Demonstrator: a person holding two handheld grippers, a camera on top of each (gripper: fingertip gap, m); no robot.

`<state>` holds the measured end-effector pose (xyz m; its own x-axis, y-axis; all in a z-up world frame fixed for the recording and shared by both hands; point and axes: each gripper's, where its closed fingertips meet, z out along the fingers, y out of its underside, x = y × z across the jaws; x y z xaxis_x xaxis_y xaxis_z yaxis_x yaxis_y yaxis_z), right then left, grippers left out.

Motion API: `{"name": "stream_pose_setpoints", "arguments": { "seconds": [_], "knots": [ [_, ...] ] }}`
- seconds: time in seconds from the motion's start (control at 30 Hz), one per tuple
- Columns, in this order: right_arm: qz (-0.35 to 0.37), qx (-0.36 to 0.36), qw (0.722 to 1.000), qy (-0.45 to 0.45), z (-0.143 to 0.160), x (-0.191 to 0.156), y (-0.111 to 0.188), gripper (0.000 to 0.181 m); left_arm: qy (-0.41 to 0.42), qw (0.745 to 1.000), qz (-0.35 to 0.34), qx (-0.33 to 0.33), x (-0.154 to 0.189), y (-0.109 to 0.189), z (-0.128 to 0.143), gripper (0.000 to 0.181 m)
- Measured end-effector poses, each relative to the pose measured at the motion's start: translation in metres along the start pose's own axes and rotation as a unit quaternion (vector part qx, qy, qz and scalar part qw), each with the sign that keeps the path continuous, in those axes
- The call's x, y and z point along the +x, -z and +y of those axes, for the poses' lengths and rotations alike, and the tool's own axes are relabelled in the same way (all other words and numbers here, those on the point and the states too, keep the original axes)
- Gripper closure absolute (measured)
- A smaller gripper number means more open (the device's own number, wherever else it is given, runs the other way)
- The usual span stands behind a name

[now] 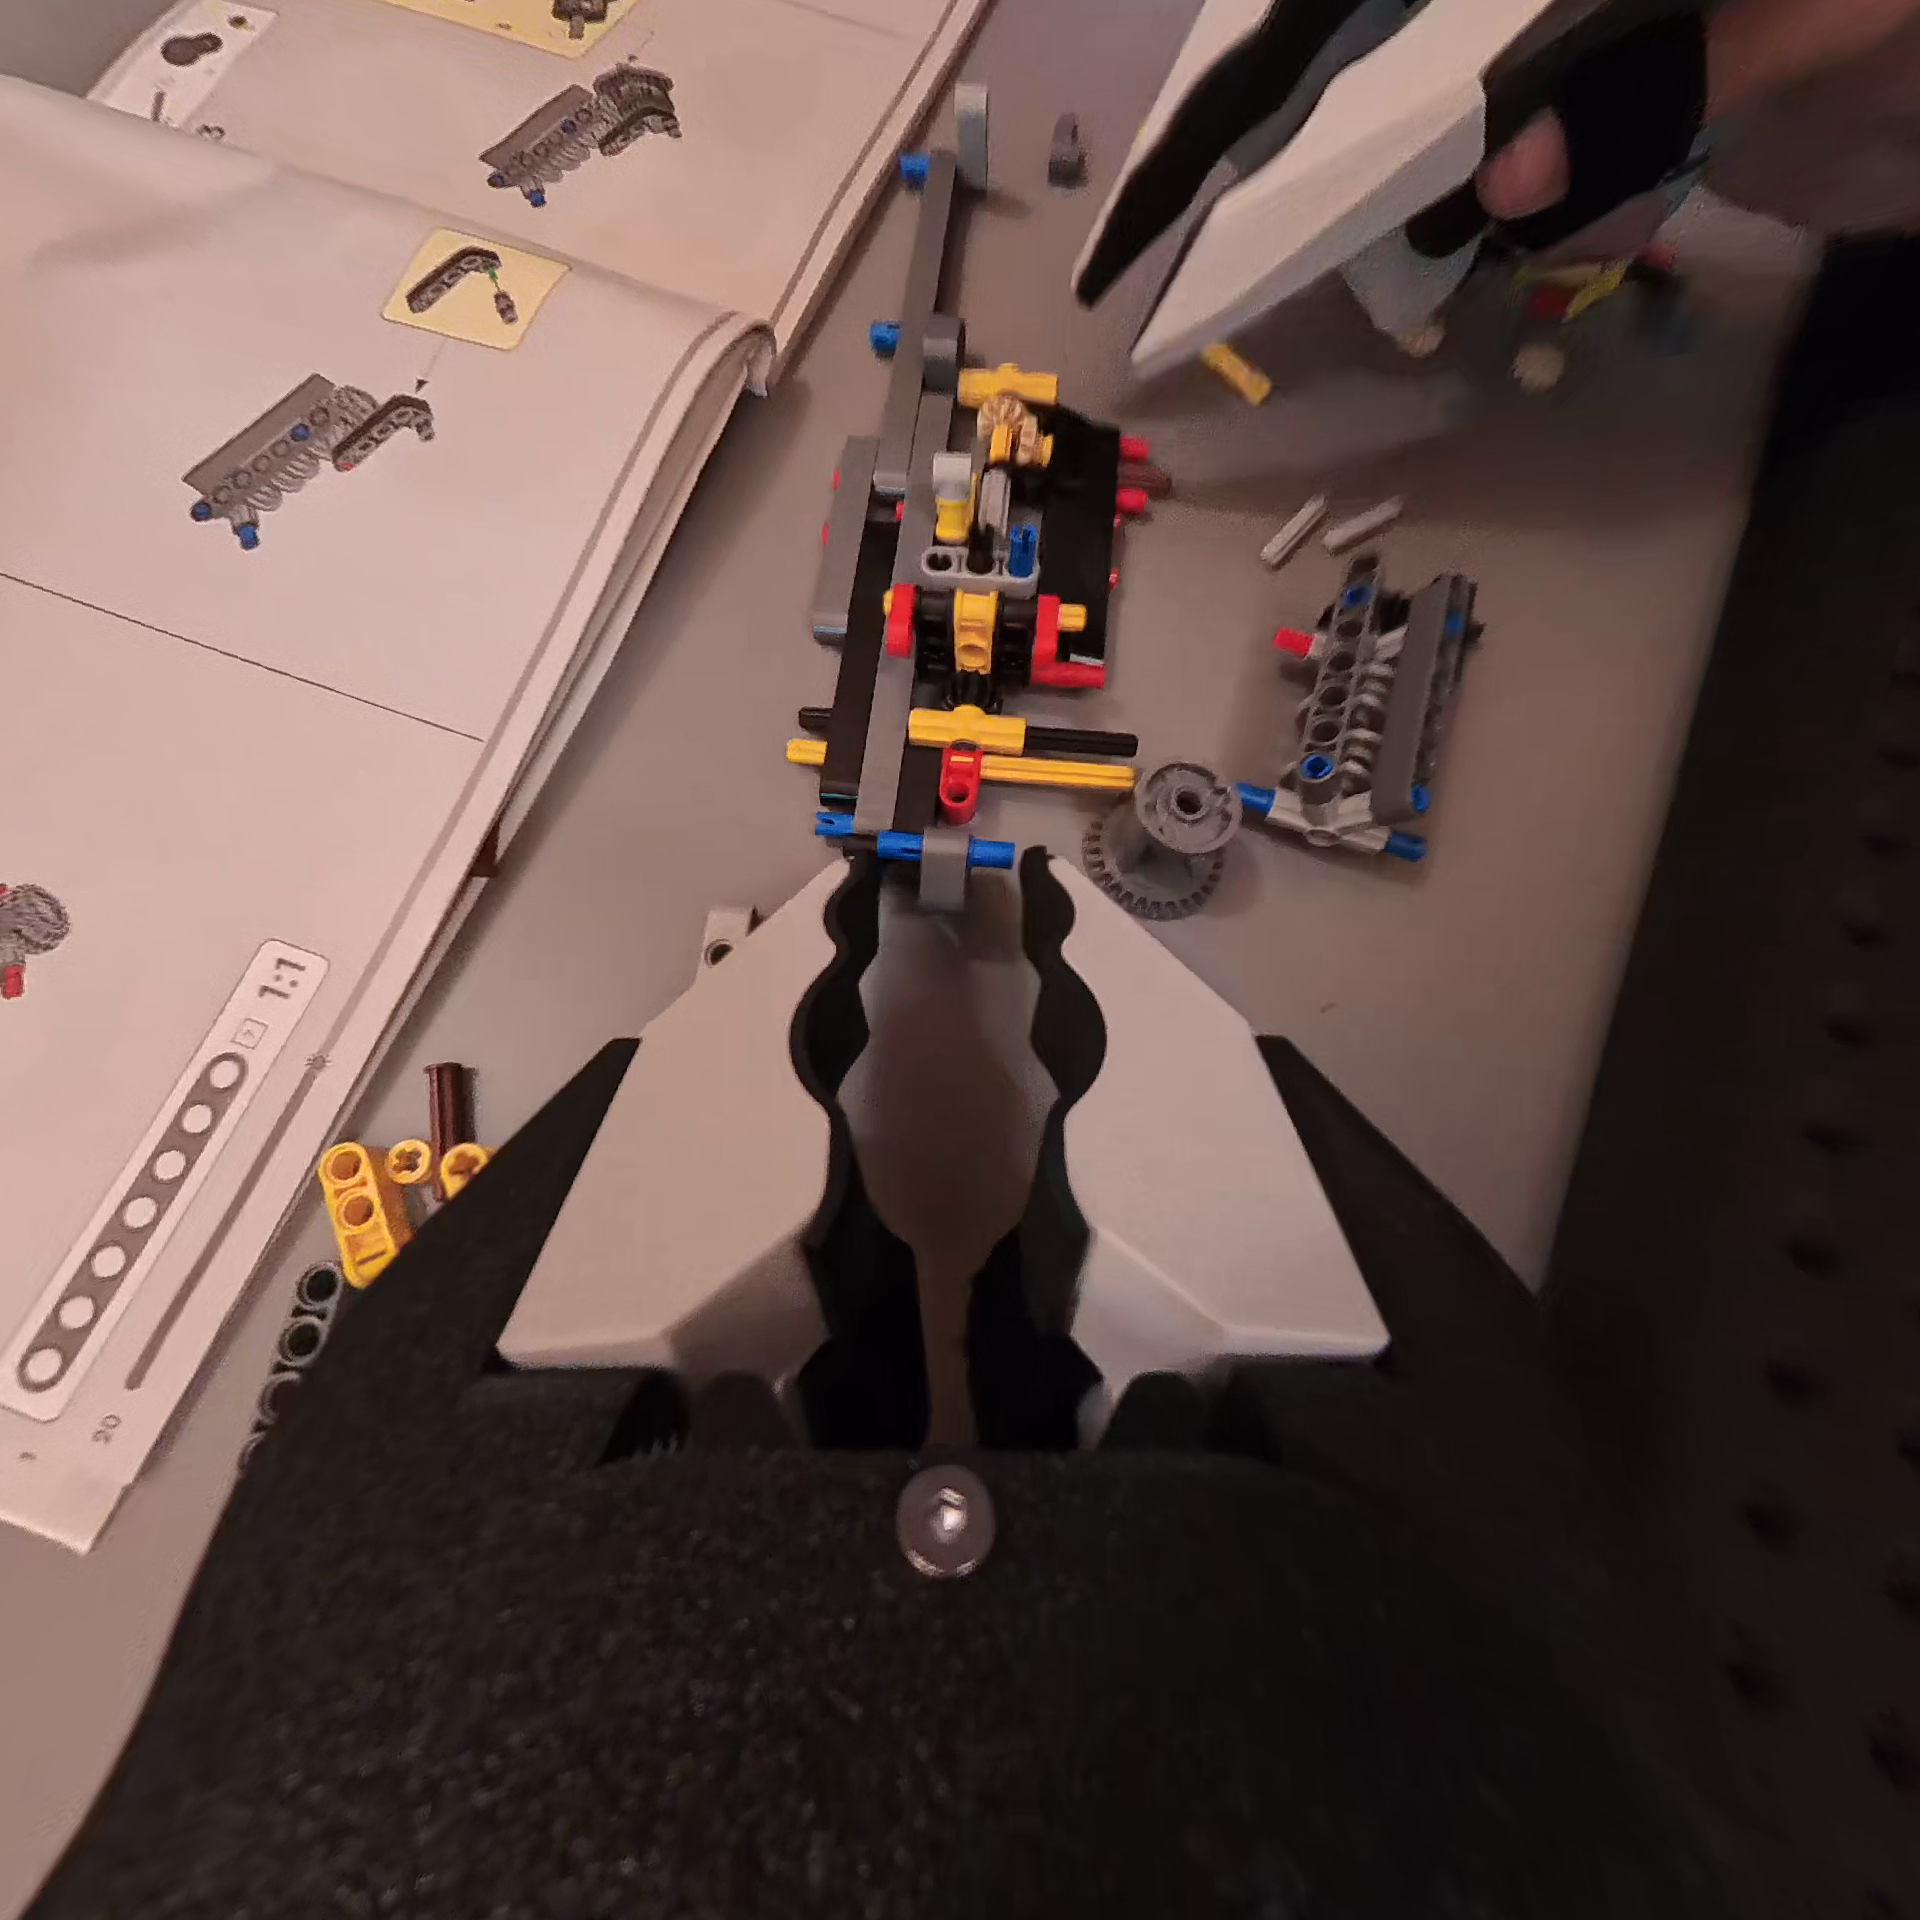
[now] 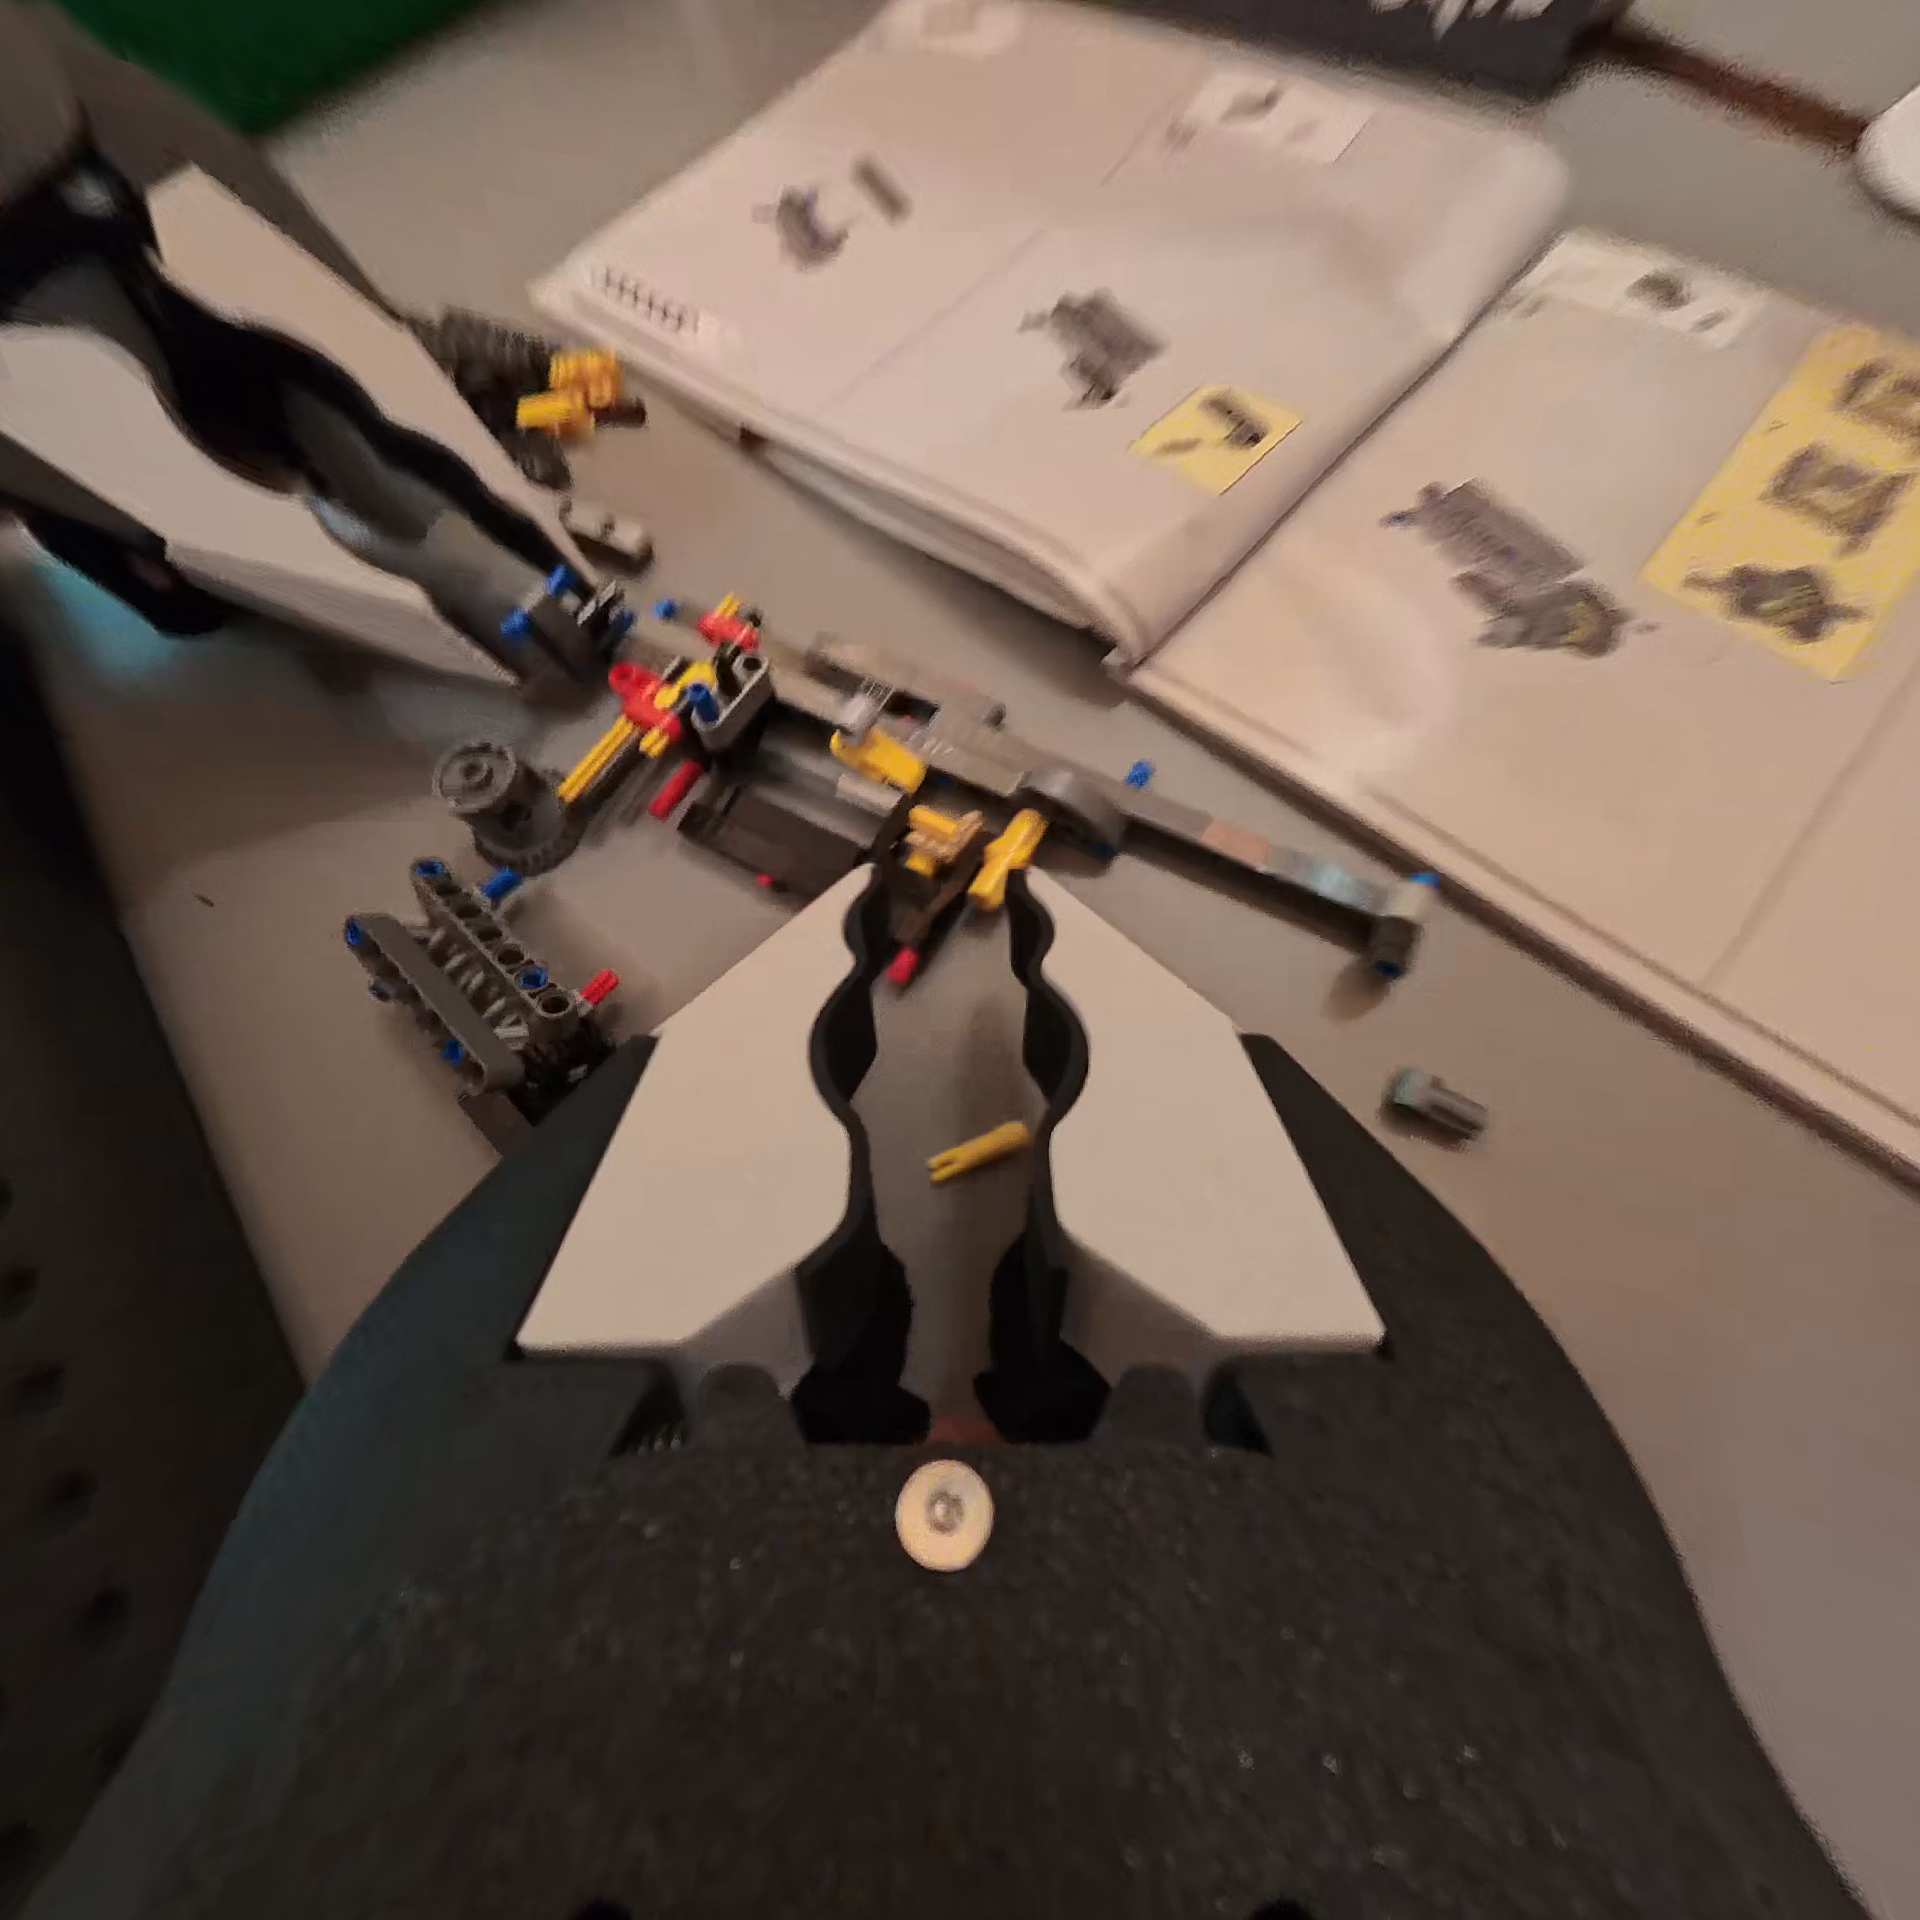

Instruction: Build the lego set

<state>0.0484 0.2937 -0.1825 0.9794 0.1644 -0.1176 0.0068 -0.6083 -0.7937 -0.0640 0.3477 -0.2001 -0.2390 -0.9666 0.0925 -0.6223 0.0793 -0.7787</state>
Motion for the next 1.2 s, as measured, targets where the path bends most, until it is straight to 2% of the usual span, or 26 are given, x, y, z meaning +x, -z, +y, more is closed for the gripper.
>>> {"name": "stream_pose_setpoints", "arguments": {
  "seconds": [0.1,0.2,0.3,0.4,0.57,0.93,1.2],
  "knots": [
    [0.033,0.036,0.998,-0.033,-0.013,0.037,0.022,0.158,0.027,0.997,0.006,0.074,-0.005,0.017,-0.024,0.152],
    [0.096,0.076,0.991,-0.054,-0.019,0.081,0.040,0.157,0.038,0.987,-0.038,0.153,-0.027,0.040,-0.048,0.152],
    [0.132,0.118,0.982,-0.061,-0.025,0.098,0.053,0.156,0.039,0.973,-0.105,0.201,-0.053,0.059,-0.060,0.155],
    [0.158,0.103,0.981,-0.048,-0.020,0.104,0.053,0.162,0.054,0.965,-0.120,0.228,-0.064,0.070,-0.066,0.156],
    [0.145,0.085,0.983,-0.068,-0.010,0.106,0.046,0.163,0.057,0.960,-0.125,0.243,-0.068,0.074,-0.071,0.158],
    [0.153,0.074,0.983,-0.066,-0.006,0.110,0.043,0.163,0.074,0.960,-0.138,0.231,-0.078,0.075,-0.062,0.158],
    [0.152,0.083,0.983,-0.062,-0.013,0.108,0.046,0.163,0.070,0.960,-0.154,0.224,-0.083,0.076,-0.058,0.159]
  ]
}}
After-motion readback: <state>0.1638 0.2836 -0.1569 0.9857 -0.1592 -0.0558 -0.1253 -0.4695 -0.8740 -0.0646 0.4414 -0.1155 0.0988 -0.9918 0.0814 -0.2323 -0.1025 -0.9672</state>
